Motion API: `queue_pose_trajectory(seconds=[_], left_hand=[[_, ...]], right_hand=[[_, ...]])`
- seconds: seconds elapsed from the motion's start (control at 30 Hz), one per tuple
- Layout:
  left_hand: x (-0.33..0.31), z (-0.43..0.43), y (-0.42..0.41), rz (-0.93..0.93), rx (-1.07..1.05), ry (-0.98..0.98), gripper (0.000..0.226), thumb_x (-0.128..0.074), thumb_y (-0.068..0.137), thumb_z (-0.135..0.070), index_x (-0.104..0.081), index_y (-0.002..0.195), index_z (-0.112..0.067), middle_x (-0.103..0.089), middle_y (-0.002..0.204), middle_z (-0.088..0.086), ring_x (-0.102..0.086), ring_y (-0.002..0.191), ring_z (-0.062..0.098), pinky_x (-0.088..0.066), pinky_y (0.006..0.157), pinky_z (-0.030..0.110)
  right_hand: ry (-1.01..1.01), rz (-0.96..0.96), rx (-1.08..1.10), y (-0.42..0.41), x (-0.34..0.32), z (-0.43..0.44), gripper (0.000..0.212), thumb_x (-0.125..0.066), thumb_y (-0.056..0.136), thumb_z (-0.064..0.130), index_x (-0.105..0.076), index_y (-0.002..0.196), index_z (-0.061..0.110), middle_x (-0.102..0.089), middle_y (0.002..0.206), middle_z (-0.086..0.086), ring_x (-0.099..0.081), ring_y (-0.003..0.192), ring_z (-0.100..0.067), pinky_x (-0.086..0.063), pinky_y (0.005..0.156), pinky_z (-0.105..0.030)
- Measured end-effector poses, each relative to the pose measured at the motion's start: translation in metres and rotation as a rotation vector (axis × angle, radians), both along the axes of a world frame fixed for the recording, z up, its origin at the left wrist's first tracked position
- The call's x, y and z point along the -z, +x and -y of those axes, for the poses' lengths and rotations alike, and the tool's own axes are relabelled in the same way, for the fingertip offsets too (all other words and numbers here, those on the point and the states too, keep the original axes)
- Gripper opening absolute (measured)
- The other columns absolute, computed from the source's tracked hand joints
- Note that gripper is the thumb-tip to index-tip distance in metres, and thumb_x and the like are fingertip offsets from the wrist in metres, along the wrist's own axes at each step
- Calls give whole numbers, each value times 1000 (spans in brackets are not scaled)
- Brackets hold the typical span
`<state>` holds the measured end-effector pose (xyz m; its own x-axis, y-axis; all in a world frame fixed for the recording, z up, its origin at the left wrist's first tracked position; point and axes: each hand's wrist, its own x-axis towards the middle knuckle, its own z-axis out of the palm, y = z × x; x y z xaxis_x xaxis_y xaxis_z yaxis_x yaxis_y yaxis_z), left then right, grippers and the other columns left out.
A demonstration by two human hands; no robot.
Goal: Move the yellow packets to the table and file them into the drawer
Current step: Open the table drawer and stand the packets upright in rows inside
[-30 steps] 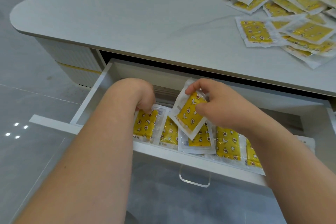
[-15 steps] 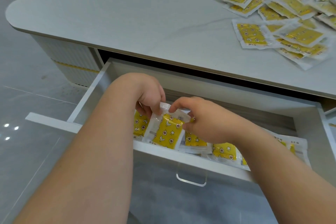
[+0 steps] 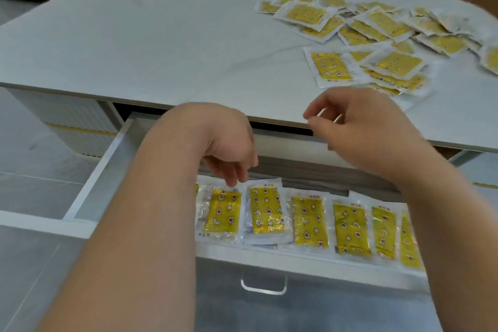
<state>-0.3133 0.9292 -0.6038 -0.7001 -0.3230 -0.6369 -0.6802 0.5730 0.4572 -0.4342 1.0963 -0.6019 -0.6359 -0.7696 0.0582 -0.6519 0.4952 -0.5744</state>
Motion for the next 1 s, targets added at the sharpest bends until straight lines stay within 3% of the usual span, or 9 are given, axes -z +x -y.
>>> queue_pose_trajectory(seconds=[0.1, 0.23, 0.33, 0.4, 0.53, 0.7, 0.83, 0.9, 1.0], left_hand=[[-17, -29, -27, -338, -14, -57, 13, -57, 98, -14, -69, 96, -19, -77, 77, -4, -74, 66, 9, -54, 60, 25], [4, -55, -67, -785, -53, -413, 14, -51, 100, -29, -64, 105, -27, -67, 101, -9, -64, 91, 14, -54, 79, 36], [26, -67, -93, -811, 96, -596, 31, -49, 102, -39, -57, 127, -23, -56, 129, -4, -50, 120, 20, -45, 95, 38], [35, -72, -106, -770, 154, -653, 50, -48, 101, -47, -45, 143, -21, -41, 151, 0, -36, 139, 23, -37, 106, 42], [46, -73, -121, -603, 154, -676, 80, -32, 98, -67, -13, 160, -21, 0, 169, 0, -3, 155, 22, -17, 121, 47], [49, -75, -125, -578, 164, -735, 80, -25, 97, -70, -20, 159, -20, -28, 163, 1, -23, 150, 26, -23, 118, 48], [41, -74, -122, -709, 81, -865, 62, -33, 101, -59, -44, 148, -21, -57, 135, 7, -47, 124, 31, -35, 99, 46], [42, -71, -119, -753, 79, -916, 49, -35, 103, -51, -63, 130, -22, -60, 111, 6, -50, 109, 31, -35, 90, 43], [47, -66, -115, -925, 71, -861, 40, -48, 100, -41, -78, 92, -15, -52, 89, 2, -50, 90, 27, -37, 77, 39]], right_hand=[[-167, -84, 250, -42, -4, -24, 11, -59, 95, 25, -68, 100, 30, -68, 86, 7, -61, 68, -6, -48, 63, -27], [-73, -351, 402, -91, 19, -54, 44, -60, 97, 36, -52, 138, 21, -51, 142, -9, -47, 130, -30, -39, 105, -43], [62, -316, 316, -104, 33, -60, 61, -49, 103, 43, -30, 157, 22, -23, 167, -3, -16, 154, -28, -20, 121, -49], [173, -308, 245, -106, 41, -61, 61, -38, 106, 46, -22, 160, 22, -19, 169, -2, -9, 156, -27, -15, 124, -53], [144, -314, 222, -102, 43, -68, 55, -40, 106, 44, -37, 153, 16, -43, 155, -7, -37, 144, -29, -29, 118, -51], [182, -356, 229, -100, 40, -80, 51, -41, 105, 46, -49, 147, 18, -53, 137, -9, -52, 125, -31, -40, 108, -47], [208, -412, 252, -102, 41, -84, 63, -43, 103, 49, -34, 156, 17, -53, 131, -12, -47, 123, -35, -39, 103, -49], [234, -412, 288, -102, 42, -85, 61, -42, 102, 52, -42, 152, 17, -47, 134, -13, -40, 125, -36, -37, 103, -49], [182, -412, 293, -102, 43, -86, 44, -48, 101, 50, -62, 123, 15, -38, 152, -10, -30, 140, -36, -31, 111, -51]])
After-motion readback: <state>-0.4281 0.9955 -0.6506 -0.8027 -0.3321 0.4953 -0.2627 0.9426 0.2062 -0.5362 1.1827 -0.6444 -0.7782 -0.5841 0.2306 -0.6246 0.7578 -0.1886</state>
